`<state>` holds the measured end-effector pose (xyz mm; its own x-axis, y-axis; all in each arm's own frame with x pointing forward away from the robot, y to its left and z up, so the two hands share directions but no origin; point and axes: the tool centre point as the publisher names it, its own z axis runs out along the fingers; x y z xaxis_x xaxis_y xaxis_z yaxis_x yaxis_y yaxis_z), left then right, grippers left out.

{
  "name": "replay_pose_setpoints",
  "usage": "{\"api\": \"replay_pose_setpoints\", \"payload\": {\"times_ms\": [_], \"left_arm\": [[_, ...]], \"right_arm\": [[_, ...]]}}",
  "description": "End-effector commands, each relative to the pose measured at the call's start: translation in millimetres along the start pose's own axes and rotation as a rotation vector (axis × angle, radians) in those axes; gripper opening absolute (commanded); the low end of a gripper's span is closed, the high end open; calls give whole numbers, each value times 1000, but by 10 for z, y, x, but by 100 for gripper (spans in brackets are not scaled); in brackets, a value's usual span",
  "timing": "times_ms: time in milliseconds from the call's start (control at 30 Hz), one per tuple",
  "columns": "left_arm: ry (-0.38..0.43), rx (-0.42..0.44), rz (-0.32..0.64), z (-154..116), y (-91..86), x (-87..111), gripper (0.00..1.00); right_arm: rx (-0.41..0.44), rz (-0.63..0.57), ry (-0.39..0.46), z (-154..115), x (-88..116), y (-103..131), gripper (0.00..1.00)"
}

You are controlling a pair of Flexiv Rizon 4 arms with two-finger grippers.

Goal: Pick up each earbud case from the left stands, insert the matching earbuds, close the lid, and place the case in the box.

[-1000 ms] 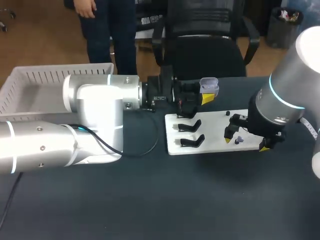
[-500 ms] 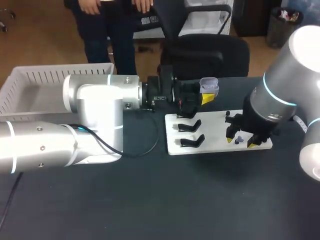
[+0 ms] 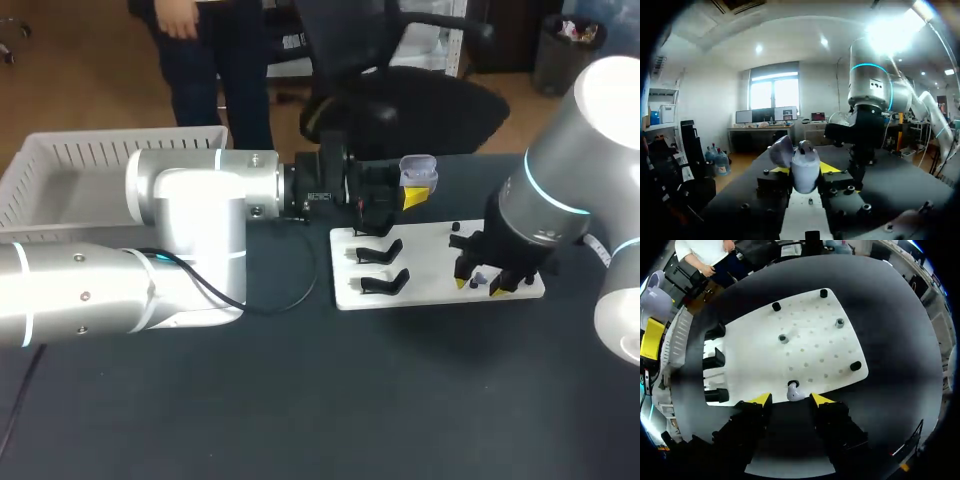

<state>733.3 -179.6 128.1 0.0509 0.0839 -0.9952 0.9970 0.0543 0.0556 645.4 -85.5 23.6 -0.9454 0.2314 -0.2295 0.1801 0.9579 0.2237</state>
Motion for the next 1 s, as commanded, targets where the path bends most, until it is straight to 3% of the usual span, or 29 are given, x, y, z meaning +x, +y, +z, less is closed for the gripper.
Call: {"api": "replay_pose_setpoints", "payload": {"times_ms": [33, 133, 1000], "left_arm": [[-4, -11, 4, 2, -27, 5, 0], [-4, -11, 4, 2, -27, 5, 0], [-4, -11, 4, 2, -27, 5, 0]], "right_arm": [[-5, 2, -6, 36, 2, -14, 44], [-5, 1, -8, 47, 0, -11, 36], [-2, 5, -17, 33, -7, -20, 31]]}}
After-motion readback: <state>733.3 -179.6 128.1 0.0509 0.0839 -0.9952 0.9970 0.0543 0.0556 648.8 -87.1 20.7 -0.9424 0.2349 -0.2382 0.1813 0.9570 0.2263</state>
